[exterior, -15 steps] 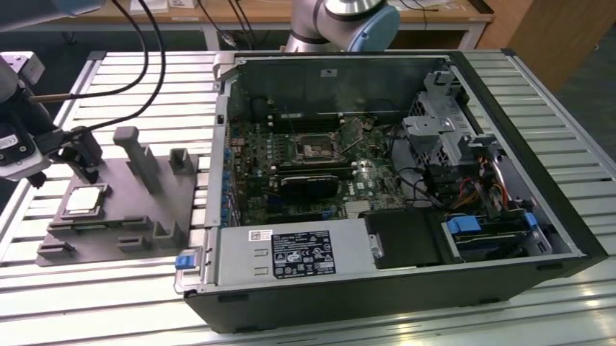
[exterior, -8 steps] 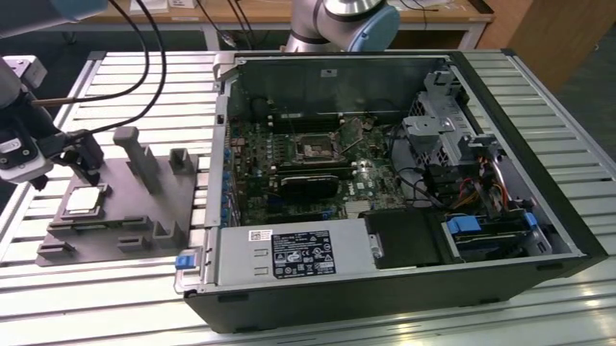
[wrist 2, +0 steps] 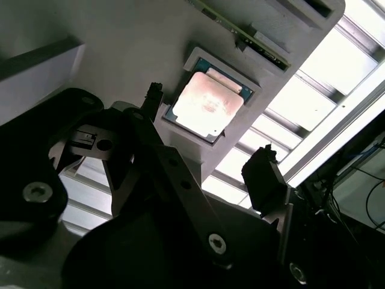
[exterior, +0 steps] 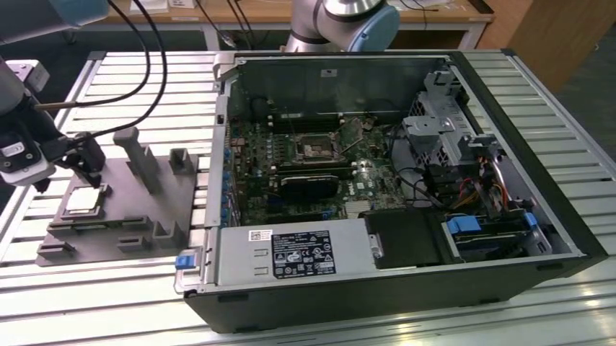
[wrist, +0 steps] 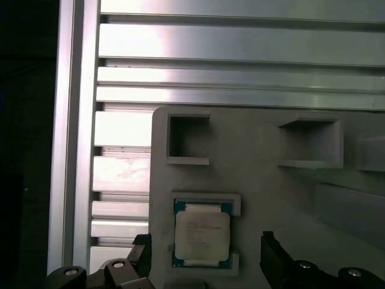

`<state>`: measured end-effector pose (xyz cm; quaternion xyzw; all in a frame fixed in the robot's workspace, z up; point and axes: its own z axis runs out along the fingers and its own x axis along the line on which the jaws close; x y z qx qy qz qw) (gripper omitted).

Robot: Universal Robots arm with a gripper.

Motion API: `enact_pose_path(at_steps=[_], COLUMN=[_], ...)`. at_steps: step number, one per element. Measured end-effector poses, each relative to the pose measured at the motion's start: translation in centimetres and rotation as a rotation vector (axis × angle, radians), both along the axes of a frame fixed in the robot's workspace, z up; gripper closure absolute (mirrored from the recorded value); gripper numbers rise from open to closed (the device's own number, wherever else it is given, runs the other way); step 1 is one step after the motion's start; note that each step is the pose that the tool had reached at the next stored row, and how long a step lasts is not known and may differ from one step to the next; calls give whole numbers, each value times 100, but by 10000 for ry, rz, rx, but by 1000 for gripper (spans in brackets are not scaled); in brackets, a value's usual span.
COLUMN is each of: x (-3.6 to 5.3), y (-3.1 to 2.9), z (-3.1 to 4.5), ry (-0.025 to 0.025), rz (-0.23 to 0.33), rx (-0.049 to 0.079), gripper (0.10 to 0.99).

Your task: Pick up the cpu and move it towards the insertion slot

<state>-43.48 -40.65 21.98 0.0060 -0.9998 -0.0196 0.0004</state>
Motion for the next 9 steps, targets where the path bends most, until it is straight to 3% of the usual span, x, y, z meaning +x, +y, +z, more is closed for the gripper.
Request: enact_pose_path(at_steps=[9], x=[-14], y=[-5], z=[-100], ry=[0], rz=[0], rx=[0], gripper=[275])
